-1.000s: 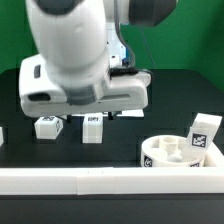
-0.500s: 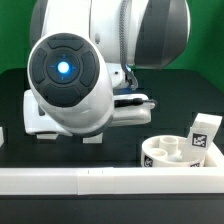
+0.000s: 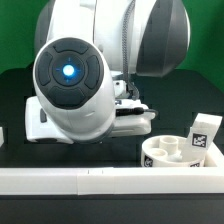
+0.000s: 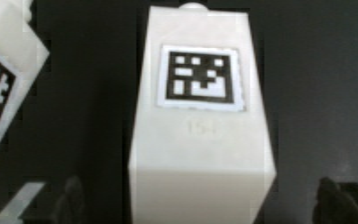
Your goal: Assemble stool
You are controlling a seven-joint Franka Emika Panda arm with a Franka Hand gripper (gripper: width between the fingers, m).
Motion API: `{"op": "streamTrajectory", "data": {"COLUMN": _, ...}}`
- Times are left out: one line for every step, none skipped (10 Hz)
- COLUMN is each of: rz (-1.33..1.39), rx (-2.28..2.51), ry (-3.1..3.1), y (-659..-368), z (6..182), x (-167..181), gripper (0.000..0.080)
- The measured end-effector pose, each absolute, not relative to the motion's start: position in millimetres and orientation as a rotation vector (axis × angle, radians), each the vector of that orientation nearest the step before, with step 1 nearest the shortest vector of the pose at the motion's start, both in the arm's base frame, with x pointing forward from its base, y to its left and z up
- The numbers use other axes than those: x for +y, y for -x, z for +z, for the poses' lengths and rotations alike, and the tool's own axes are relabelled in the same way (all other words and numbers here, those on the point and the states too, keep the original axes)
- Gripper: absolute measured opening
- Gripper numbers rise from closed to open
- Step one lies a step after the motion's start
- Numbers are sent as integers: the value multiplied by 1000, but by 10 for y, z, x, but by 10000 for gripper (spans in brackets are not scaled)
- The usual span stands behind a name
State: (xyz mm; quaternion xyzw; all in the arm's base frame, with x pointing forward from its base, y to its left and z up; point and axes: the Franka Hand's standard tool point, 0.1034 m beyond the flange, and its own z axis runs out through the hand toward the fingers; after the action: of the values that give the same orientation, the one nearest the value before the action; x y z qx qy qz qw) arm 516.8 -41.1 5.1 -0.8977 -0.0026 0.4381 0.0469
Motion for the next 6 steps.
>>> {"op": "streamTrajectory", "data": {"rz": 1337, "rx": -8, "ry": 2739, "y": -5168, "z": 50, "x": -411, "gripper": 559}}
{"op": "streamTrajectory", "data": {"rz": 1336, "rx": -7, "ry": 2739, "y": -5167, "z": 50, "x": -413, "gripper": 375}}
{"op": "streamTrajectory", "data": {"rz": 1337, "rx": -7, "ry": 2738, "y": -5167, "z": 52, "x": -415, "gripper": 375}}
{"op": "streamTrajectory", "data": {"rz": 1337, "rx": -7, "ry": 2738, "y": -5167, "z": 52, "x": -415, "gripper": 330}}
{"op": "streamTrajectory", "data": {"rz": 1336, "rx": -9, "ry": 2738, "y": -5170, "z": 54, "x": -415, "gripper": 330}}
{"op": "streamTrajectory", "data": {"rz": 1337, "rx": -13, "ry": 2734, "y": -5180, "z": 84, "x": -408, "gripper": 330}}
